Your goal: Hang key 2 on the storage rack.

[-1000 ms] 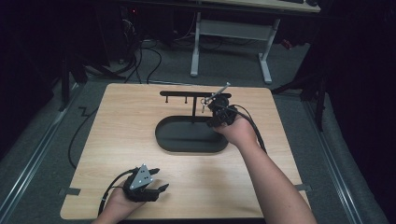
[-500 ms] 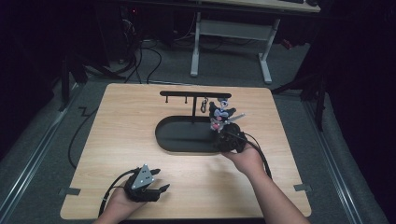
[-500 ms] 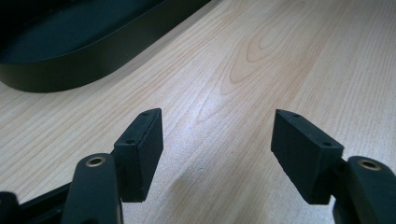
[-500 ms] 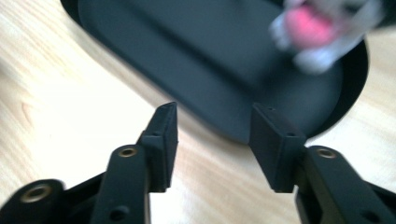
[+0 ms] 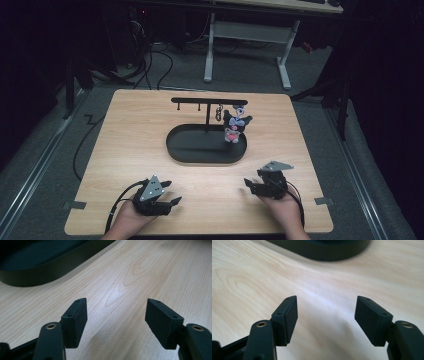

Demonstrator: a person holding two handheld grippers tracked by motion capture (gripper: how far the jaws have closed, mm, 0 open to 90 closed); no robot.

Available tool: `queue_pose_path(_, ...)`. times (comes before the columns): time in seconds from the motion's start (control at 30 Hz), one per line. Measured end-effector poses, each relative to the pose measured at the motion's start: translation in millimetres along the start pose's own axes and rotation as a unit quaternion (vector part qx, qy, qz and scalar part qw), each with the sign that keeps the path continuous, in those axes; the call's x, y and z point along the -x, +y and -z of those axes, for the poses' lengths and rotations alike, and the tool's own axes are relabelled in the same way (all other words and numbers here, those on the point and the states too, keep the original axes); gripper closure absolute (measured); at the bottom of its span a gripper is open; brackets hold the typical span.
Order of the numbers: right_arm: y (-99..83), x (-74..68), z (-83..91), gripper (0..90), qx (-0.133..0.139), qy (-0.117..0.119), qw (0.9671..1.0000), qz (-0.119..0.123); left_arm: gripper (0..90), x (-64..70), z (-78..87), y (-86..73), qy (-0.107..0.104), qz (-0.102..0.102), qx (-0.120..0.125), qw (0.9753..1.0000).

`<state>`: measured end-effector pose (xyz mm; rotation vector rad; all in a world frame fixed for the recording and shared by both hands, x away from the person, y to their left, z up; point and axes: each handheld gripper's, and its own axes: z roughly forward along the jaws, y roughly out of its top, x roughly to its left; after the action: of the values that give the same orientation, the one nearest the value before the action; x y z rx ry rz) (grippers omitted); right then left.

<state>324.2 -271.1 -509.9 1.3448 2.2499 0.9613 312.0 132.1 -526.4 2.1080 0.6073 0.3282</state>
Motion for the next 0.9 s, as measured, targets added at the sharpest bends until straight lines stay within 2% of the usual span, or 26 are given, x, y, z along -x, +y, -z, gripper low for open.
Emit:
queue_pose_path(0.03, -7.9, 1.2, 3.2, 35.0, 0.009, -0.003, 0.9999, -0.005, 34.9, -0.4, -0.1, -0.1, -0.001, 0.003, 0.001, 1.0)
queue_pose_path(0.1, -30.9, 4.4, 16.0, 35.7, 0.058, -0.011, 0.9982, -0.01, 34.9, -0.8, 0.0, 0.6, -0.003, 0.009, 0.002, 0.9999)
queue_pose_path(0.13, -39.9, 8.4, 24.3, 34.4, 0.081, -0.001, 0.9966, -0.013, 34.9, -1.1, 0.4, 1.0, -0.005, 0.013, 0.004, 0.9999)
queue_pose_path(0.17, -40.8, 11.5, 29.2, 31.3, 0.083, 0.004, 0.9962, -0.024, 34.9, -1.3, 0.8, 1.3, -0.006, 0.019, 0.008, 0.9998)
queue_pose_path(0.23, -44.4, 17.2, 38.9, 30.1, 0.099, -0.003, 0.9941, -0.043, 34.9, -1.2, 1.3, 1.5, -0.008, 0.025, 0.011, 0.9996)
queue_pose_path(0.3, -48.5, 20.1, 39.3, 27.8, 0.091, -0.018, 0.995, -0.038, 34.9, -1.0, 1.2, 1.5, -0.006, 0.026, 0.01, 0.9996)
queue_pose_path(0.63, -48.2, 19.9, 24.8, 25.8, 0.074, -0.009, 0.9967, -0.033, 34.7, -0.8, -0.2, 1.5, -0.006, 0.033, 0.012, 0.9994)
queue_pose_path(0.7, -48.9, 21.3, 25.1, 24.7, 0.073, -0.009, 0.9963, -0.044, 33.8, -1.8, 0.0, 2.6, -0.005, 0.047, 0.016, 0.9987)
queue_pose_path(0.8, -47.8, 22.6, 28.2, 20.3, 0.085, -0.01, 0.9948, -0.055, 33.3, -2.4, 1.2, 6.8, -0.007, 0.079, 0.037, 0.9962)
queue_pose_path(0.87, -46.0, 21.2, 32.2, 17.8, 0.096, -0.015, 0.9933, -0.063, 32.9, -0.4, 0.7, 9.5, -0.004, 0.085, 0.045, 0.9953)
queue_pose_path(0.9, -45.3, 21.1, 33.3, 17.2, 0.099, -0.018, 0.9933, -0.057, 32.6, 1.3, 0.4, 11.9, 0.0, 0.086, 0.047, 0.9952)
